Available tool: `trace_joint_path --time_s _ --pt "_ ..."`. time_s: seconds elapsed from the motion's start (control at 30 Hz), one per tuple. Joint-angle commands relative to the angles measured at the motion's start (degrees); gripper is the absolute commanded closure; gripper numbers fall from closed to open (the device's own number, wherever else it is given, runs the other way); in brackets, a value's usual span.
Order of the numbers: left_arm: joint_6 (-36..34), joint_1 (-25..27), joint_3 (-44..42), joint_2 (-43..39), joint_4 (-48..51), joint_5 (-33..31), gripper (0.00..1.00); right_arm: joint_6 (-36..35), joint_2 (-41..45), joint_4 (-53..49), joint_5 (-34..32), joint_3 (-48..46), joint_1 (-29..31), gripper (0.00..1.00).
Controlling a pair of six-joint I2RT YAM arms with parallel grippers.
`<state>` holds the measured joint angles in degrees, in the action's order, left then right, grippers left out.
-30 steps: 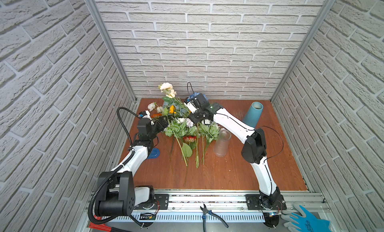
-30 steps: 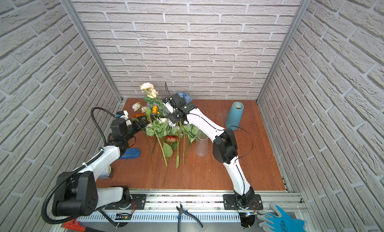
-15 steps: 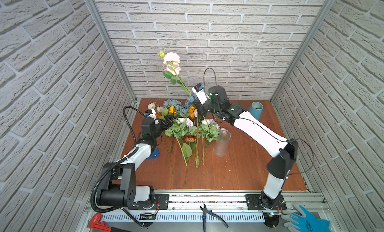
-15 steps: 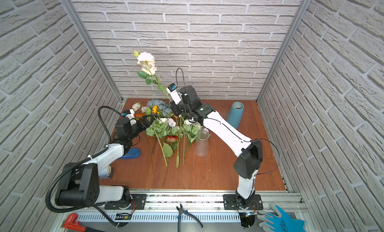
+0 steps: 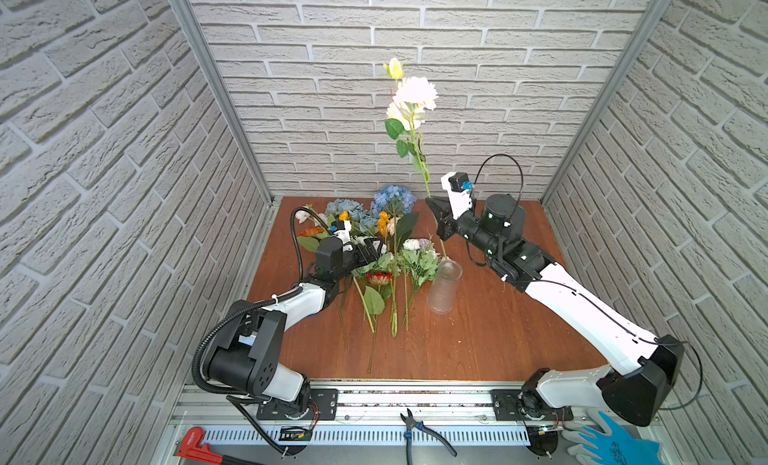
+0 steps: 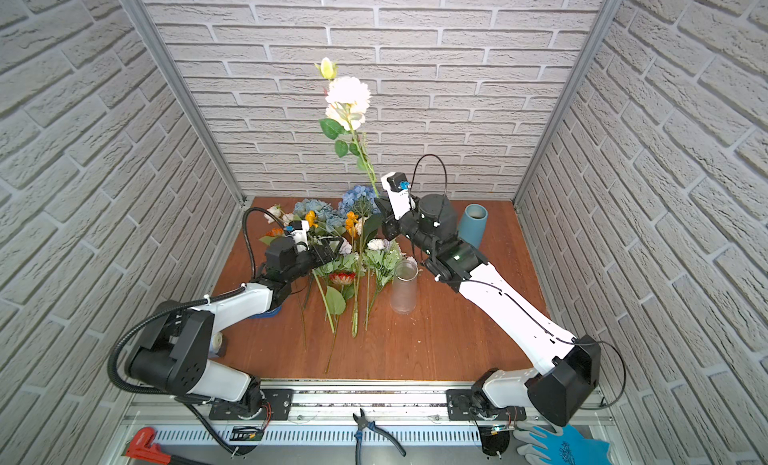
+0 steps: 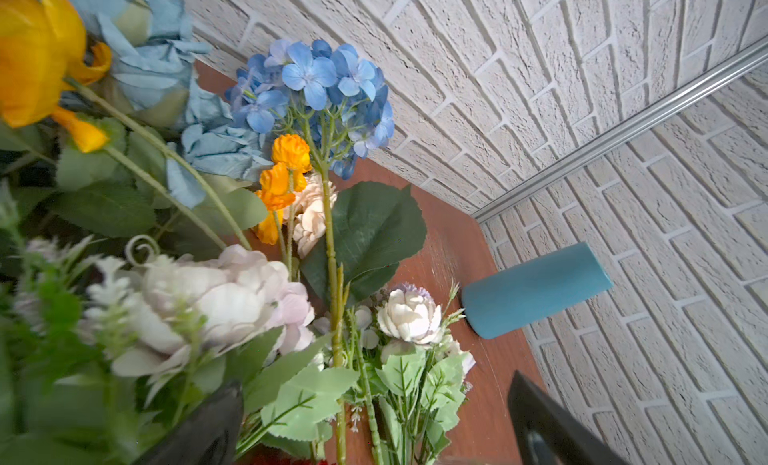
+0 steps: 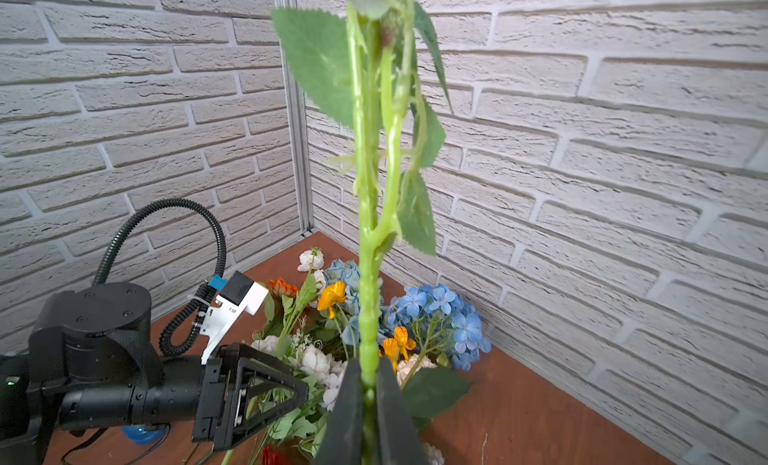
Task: Arrange the flowers into the vase
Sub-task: 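Carry the white flower over the glass vase and lower its stem inside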
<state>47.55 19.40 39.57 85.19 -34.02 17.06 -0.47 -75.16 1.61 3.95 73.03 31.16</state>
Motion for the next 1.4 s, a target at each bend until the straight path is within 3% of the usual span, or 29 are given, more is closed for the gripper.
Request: trace_joint_path --time_s 0.0,0.57,0.87,1.0,1.37 --pt "-1.48 0.94 2.61 0.57 -3.59 -0.18 0.02 2.74 3.06 8.18 1.23 -4.3 -1.25 0.94" --pt "-4.51 2.37 2.61 -2.46 0.77 -2.81 0.02 7.56 9.04 25.75 2.09 -29.25 -1.54 0.94" --pt "-5.49 3.85 4.01 -2.67 1.93 -3.22 0.02 7.78 13.13 19.91 3.7 -34.91 -1.45 0.93" --pt "-5.85 4.67 4.6 -2.83 2.79 -3.61 0.02 7.12 15.09 18.13 3.05 -37.01 -1.52 0.84" --pt "-7.52 6.52 6.78 -2.97 5.62 -4.58 0.02 7.13 16.68 19.72 2.06 -40.43 -1.45 0.74"
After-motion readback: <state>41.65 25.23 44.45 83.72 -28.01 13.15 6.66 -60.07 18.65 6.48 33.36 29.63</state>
